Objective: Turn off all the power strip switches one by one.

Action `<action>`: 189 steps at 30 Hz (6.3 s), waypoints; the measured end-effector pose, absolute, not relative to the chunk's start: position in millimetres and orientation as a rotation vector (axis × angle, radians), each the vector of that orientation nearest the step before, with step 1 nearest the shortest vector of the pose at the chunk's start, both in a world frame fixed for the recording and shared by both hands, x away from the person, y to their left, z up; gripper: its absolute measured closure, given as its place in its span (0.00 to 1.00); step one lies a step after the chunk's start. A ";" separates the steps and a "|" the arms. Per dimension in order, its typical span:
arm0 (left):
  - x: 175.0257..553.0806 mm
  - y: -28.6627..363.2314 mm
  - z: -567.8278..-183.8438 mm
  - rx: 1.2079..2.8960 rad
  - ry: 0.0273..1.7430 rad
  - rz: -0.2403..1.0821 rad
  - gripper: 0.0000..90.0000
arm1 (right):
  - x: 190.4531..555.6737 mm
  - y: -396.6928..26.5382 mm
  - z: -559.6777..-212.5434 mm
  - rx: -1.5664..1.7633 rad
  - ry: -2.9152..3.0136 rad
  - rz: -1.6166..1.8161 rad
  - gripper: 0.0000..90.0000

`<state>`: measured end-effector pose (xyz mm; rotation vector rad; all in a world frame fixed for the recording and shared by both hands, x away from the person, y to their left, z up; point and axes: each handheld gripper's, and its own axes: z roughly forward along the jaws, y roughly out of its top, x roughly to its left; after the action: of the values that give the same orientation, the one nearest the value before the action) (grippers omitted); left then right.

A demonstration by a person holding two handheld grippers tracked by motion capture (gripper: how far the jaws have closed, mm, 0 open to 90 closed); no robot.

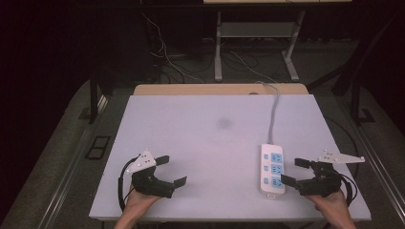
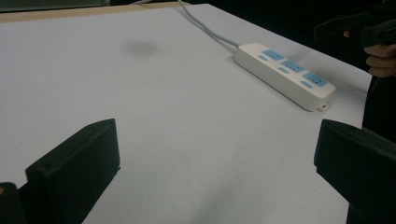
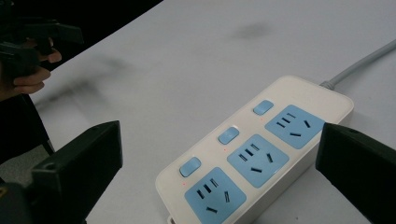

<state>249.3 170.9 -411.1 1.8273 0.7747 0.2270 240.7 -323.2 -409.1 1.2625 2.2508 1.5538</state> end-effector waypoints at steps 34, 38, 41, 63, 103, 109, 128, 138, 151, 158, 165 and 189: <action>249.1 171.2 -413.9 1.842 0.786 0.216 0.00 | 261.3 -294.6 -392.1 1.131 2.480 1.355 0.00; 249.2 171.1 -414.2 1.844 0.785 0.215 0.00 | 263.3 -290.4 -391.4 1.116 2.512 1.334 0.00; 249.2 171.0 -414.2 1.846 0.785 0.215 0.00 | 264.6 -288.1 -391.5 1.102 2.537 1.314 0.00; 248.9 169.6 -414.9 1.854 0.783 0.210 0.00 | 273.0 -265.8 -384.4 0.924 2.773 1.135 0.17; 249.3 169.3 -415.8 1.862 0.784 0.212 0.00 | 286.0 -259.4 -406.0 0.920 2.905 0.976 1.00; 249.0 168.8 -415.9 1.862 0.782 0.209 0.00 | 287.0 -257.4 -408.9 0.922 2.906 0.961 1.00; 248.6 166.5 -416.0 1.868 0.777 0.209 0.00 | 285.4 -256.8 -411.4 0.875 2.898 0.965 1.00; 249.4 167.4 -416.7 1.873 0.781 0.209 0.00 | 283.9 -257.5 -411.4 0.872 2.888 0.970 1.00; 250.3 168.1 -417.5 1.873 0.786 0.206 0.00 | 280.5 -260.5 -411.2 0.895 2.897 1.036 1.00; 249.9 167.9 -417.6 1.873 0.787 0.208 0.00 | 276.4 -259.1 -410.9 0.889 2.891 1.020 1.00; 250.3 168.0 -418.0 1.877 0.790 0.208 0.00 | 276.0 -258.9 -403.0 0.880 2.891 1.033 1.00; 250.1 168.8 -417.4 1.874 0.788 0.209 0.00 | 293.4 -260.7 -372.0 0.837 2.874 1.003 1.00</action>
<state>250.1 168.8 -417.4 1.8735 0.7885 0.2090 293.4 -260.7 -372.0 0.8372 2.8745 1.0034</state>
